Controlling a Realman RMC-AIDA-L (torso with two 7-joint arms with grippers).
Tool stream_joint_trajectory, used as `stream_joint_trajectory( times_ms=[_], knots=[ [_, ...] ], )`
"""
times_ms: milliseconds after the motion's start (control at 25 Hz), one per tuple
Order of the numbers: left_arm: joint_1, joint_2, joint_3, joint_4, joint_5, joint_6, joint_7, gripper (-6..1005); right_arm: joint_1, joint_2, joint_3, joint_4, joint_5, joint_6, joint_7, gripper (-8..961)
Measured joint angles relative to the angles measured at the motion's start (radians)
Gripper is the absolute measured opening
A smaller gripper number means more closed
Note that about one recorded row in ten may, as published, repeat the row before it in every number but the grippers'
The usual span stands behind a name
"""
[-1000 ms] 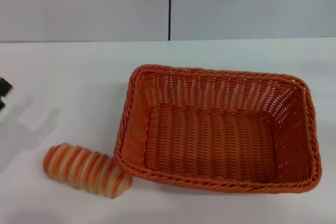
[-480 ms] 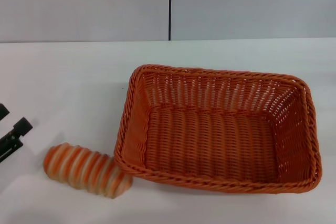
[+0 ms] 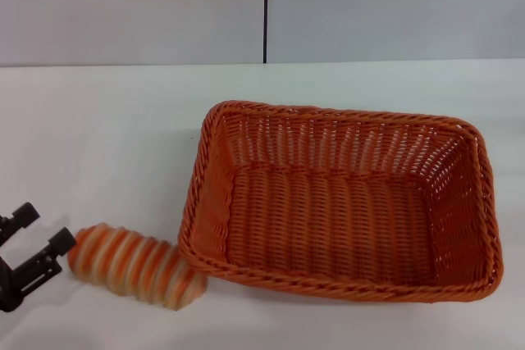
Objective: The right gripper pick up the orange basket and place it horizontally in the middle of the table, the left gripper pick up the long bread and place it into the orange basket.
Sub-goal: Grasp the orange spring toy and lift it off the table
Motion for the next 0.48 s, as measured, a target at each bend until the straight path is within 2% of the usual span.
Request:
stream_joint_trajectory(
  times_ms=[480],
  knots=[
    [-0.009, -0.008, 0.022, -0.015, 0.014, -0.103, -0.005, 828, 0.006, 0.003, -0.003, 0.015, 0.000, -0.009, -0.009, 718]
  ],
)
